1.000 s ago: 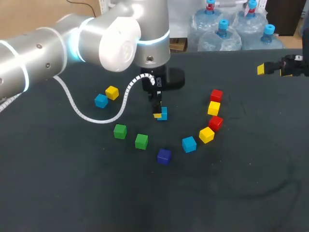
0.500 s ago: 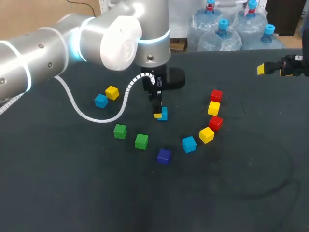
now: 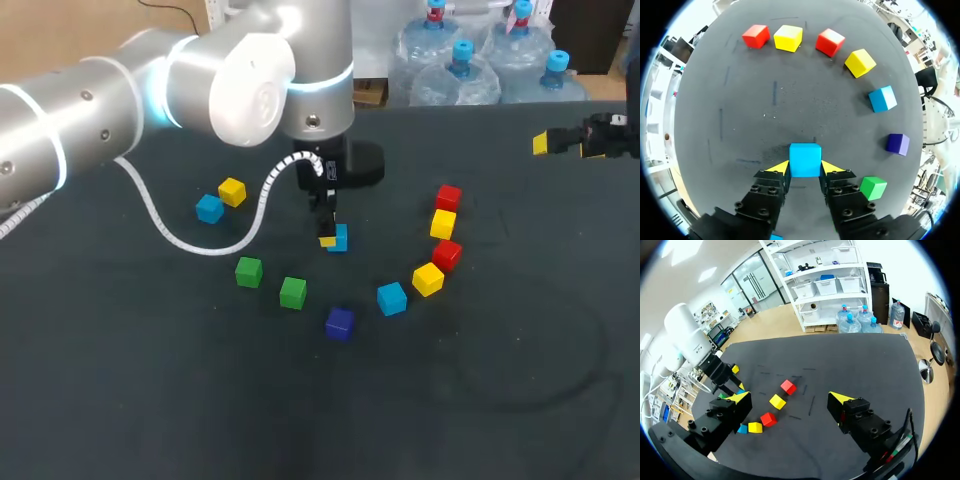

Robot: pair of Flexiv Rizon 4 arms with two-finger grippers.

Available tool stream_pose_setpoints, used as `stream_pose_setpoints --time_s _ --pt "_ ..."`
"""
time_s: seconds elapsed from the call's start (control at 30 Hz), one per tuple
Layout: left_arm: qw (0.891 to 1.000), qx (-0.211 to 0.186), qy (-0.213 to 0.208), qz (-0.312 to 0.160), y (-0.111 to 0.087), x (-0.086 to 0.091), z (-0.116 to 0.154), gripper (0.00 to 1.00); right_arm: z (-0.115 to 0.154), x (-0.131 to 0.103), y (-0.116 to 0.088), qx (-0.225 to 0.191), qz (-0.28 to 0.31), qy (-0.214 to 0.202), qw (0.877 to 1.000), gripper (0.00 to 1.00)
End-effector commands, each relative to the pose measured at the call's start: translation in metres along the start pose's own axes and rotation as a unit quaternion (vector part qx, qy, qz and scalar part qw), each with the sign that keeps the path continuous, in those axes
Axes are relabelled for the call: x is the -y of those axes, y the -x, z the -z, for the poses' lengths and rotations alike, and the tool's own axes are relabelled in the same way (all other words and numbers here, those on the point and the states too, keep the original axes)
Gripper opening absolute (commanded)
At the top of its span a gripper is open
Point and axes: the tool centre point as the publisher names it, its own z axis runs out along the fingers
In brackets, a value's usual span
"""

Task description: Place the blue cubes, place green cubes on the blue cubes, place the yellow cubes on the green cubes, then place the red cubes on the yellow cubes, and place purple cube on the red cubes.

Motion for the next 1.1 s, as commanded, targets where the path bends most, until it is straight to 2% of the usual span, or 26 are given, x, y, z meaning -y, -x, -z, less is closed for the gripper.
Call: stream_pose_setpoints --time_s 0.03,0.07,0.17,0.5,1.1 --pt "1.000 -0.002 -0.005 0.001 0.001 -0.002 -0.001 0.61 0.000 -0.001 0.000 0.000 0.000 -0.002 1.000 1.00" --pt "1.000 -0.003 -0.005 0.001 0.001 -0.002 -0.001 0.62 0.000 -0.001 0.000 0.000 0.000 -0.002 1.000 1.00" --pt "1.000 -0.004 -0.006 0.004 0.001 -0.003 -0.001 1.00 0.000 -0.001 0.000 0.000 0.000 -0.002 1.000 1.00" --pt "1.000 -0.003 -0.003 0.003 0.004 -0.003 0.000 1.00 0.000 -0.001 0.000 0.000 0.000 -0.002 1.000 1.00" --pt "1.000 -0.007 0.006 0.000 0.004 -0.016 -0.001 1.00 0.000 -0.001 0.000 0.000 0.000 -0.002 1.000 1.00"
